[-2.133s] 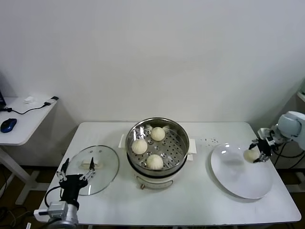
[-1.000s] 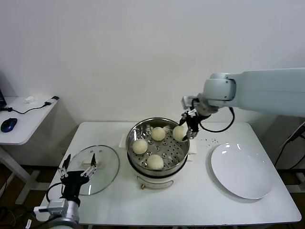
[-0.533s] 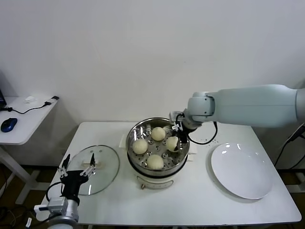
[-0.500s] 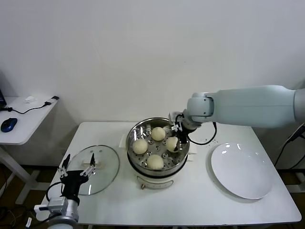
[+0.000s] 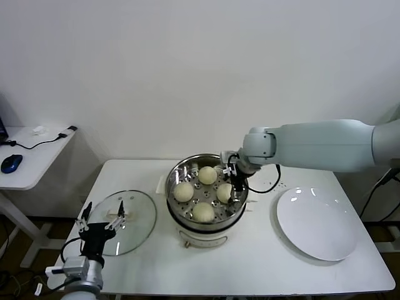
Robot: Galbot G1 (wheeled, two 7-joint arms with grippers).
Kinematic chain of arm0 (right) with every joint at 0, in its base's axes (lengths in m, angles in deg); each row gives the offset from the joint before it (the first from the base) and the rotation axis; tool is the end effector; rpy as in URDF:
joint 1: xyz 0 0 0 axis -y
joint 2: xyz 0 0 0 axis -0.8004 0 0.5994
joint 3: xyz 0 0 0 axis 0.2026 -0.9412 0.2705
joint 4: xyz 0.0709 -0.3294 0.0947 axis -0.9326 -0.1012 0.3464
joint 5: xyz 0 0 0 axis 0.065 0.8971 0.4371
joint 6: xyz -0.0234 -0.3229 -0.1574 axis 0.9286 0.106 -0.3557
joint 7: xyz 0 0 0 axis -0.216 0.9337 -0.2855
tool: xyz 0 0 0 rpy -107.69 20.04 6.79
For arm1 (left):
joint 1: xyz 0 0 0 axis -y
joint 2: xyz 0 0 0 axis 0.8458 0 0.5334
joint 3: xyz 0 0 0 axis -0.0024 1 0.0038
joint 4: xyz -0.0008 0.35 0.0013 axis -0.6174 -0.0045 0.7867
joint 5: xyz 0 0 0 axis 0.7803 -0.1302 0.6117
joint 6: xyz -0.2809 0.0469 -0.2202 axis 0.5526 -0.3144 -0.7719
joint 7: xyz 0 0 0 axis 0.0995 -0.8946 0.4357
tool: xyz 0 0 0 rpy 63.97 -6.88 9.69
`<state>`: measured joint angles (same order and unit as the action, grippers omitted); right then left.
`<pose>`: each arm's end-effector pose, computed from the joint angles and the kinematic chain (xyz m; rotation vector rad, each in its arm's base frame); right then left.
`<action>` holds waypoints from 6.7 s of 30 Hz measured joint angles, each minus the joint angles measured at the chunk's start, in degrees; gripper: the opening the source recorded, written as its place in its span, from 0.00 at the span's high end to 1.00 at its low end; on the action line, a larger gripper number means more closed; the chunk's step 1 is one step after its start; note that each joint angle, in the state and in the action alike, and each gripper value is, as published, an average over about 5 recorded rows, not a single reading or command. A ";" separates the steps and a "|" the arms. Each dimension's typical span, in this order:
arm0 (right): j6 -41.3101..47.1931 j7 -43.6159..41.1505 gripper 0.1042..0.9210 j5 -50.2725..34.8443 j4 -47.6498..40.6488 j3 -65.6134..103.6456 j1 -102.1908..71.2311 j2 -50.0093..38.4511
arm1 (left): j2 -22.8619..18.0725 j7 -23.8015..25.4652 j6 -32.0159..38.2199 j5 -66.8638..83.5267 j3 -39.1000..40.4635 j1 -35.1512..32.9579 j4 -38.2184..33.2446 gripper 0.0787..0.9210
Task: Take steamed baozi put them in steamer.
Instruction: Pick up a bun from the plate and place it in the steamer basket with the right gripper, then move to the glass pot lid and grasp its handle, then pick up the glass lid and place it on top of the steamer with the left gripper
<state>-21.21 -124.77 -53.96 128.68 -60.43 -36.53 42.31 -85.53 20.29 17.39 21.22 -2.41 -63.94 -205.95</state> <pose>0.5148 0.0502 -0.1011 1.3558 -1.4686 1.3182 0.1754 0.0557 -0.2819 0.2081 -2.9956 -0.1517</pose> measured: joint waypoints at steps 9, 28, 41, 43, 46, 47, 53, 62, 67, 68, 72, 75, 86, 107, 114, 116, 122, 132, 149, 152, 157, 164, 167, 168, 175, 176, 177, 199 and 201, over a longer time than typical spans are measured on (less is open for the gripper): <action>-3.75 -5.31 0.12 -3.01 -0.64 2.26 3.58 -4.48 | 0.13 0.08 -0.35 -0.36 0.07 -0.29 -0.73 0.12; -11.35 19.97 0.12 -1.61 -1.34 44.36 -24.15 -29.81 | 2.62 -1.11 -1.49 1.40 -1.17 -0.33 -1.90 0.12; -18.70 28.76 0.12 8.48 8.99 94.07 -73.63 -30.37 | 5.38 -1.38 -1.70 2.72 -1.49 0.37 -1.91 0.12; -20.93 28.33 0.12 10.22 9.76 101.78 -81.33 -27.98 | 5.79 -1.50 -1.43 2.74 -1.46 0.28 -1.64 0.12; -24.53 27.19 0.12 12.41 10.65 113.04 -92.78 -23.92 | 6.48 -1.54 -0.75 2.77 -1.55 -0.01 -1.26 0.12; -25.75 26.76 0.12 13.01 10.90 116.56 -96.62 -22.45 | 6.74 -1.55 -0.47 2.80 -1.62 -0.15 -1.15 0.12; -32.45 24.33 0.12 15.45 12.45 132.84 -118.23 -13.87 | 8.04 -2.03 1.00 2.73 -2.03 -0.87 -0.71 0.12; -37.42 22.91 0.12 17.61 15.05 144.77 -136.81 -4.48 | 9.70 -3.22 4.28 -2.61 -1.81 -1.87 0.41 0.12; -38.08 22.96 0.12 18.30 16.14 147.63 -140.32 -1.40 | 12.07 -5.18 7.90 -13.21 -1.61 -2.91 2.69 0.12; -38.09 22.99 0.12 18.41 16.35 147.99 -140.81 -0.89 | 12.63 -5.75 8.52 -15.91 -1.48 -3.11 3.33 0.12; -37.92 23.23 0.12 18.74 17.27 148.77 -142.23 0.88 | 14.39 -8.34 9.97 -27.09 -0.70 -3.40 6.38 0.12; -37.62 23.47 0.12 18.69 17.99 149.00 -142.88 1.96 | 15.03 -9.77 10.14 -34.97 0.02 -3.13 9.00 0.12; -36.50 24.00 0.12 18.52 20.22 149.99 -144.67 3.87 | 14.78 -12.39 8.66 -54.73 2.47 -0.06 18.24 0.12; -36.05 24.66 0.12 18.15 21.72 151.77 -147.16 6.25 | 11.42 -14.16 7.16 -68.54 5.58 9.53 31.94 0.12; -35.99 25.06 0.12 18.26 22.04 152.35 -147.28 6.90 | 11.14 -14.73 7.28 -69.92 6.04 12.62 36.18 0.12; -35.97 25.28 0.12 18.31 22.05 152.57 -147.26 7.10 | 11.12 -14.87 7.34 -70.16 6.08 13.54 37.40 0.12; -36.06 25.65 0.12 18.85 21.60 152.80 -147.37 7.78 | 11.08 -15.01 7.35 -70.56 6.02 16.23 40.65 0.12; -36.28 25.88 0.12 20.07 20.83 152.85 -147.65 8.95 | 10.58 -15.59 7.45 -71.15 6.30 18.15 43.54 0.28; -36.31 25.56 0.12 21.64 20.99 152.43 -148.18 9.79 | 10.40 -17.01 8.58 -71.36 6.44 19.40 45.28 0.86; -36.21 25.52 0.12 21.70 21.26 152.42 -148.32 9.83 | 10.18 -17.23 8.74 -71.31 6.27 19.36 45.24 0.92; -36.01 25.50 0.12 21.79 21.62 152.41 -148.31 9.85 | 10.13 -17.06 8.66 -70.83 5.71 18.78 44.08 0.92; -35.76 25.62 0.12 22.10 21.96 152.38 -148.12 10.07 | 11.38 -15.17 7.53 -68.51 4.34 16.85 38.93 0.92; -35.50 25.90 0.12 22.49 22.14 152.36 -148.20 10.23 | 12.48 -13.38 6.58 -66.68 3.49 15.82 35.47 0.92; -35.40 26.02 0.12 22.68 22.20 152.34 -148.23 10.30 | 12.96 -12.60 6.17 -65.97 3.18 15.47 34.19 0.92; -34.54 27.27 0.12 25.42 23.06 151.62 -148.32 11.04 | 17.72 -5.33 1.34 -61.30 1.57 13.84 23.95 0.92; -34.39 27.48 0.12 25.96 23.24 151.47 -148.35 11.18 | 18.54 -4.15 0.39 -60.87 1.55 13.80 22.38 0.92; -34.25 27.70 0.12 26.51 23.41 151.31 -148.39 11.31 | 19.39 -2.96 -0.63 -60.49 1.59 13.79 20.82 0.92; -32.52 29.77 0.12 34.95 26.56 149.31 -148.57 13.37 | 22.74 16.11 -24.01 -72.02 19.90 23.04 1.04 0.92; -32.49 29.81 0.12 35.11 26.59 149.36 -148.60 13.45 | 21.71 17.10 -25.07 -73.75 22.31 24.27 0.84 0.92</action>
<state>-53.70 -94.97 -18.85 155.27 88.93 -185.13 55.76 -63.82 37.39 -7.69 -52.53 19.91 -39.66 -205.11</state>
